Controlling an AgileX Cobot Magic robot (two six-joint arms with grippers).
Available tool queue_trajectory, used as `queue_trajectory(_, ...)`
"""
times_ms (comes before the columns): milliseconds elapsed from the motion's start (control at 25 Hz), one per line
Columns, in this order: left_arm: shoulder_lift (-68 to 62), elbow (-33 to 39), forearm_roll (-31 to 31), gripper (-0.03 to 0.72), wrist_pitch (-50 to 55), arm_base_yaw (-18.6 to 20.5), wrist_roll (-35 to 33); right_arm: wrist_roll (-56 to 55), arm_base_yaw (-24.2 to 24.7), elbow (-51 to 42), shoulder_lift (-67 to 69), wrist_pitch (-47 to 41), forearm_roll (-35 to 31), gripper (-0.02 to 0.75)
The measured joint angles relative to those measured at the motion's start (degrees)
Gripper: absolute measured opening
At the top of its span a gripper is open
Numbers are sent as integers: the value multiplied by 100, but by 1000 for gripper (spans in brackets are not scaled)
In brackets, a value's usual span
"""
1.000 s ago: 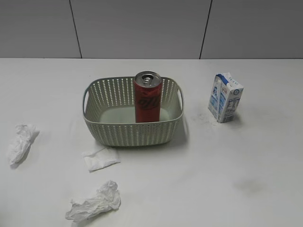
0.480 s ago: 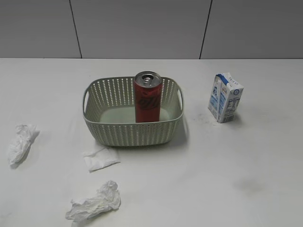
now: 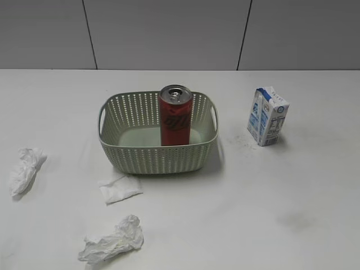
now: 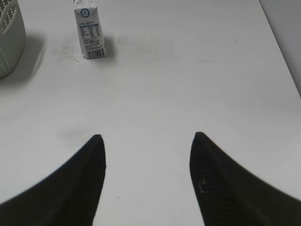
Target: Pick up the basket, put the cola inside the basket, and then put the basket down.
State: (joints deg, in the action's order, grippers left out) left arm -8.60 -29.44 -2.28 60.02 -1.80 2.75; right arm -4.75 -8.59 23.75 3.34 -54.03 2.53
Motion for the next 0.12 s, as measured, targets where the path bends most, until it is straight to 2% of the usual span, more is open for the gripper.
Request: queue_trajectory(120,429,0,0,587,-5,0,0,0,0,0,0,0,0,436)
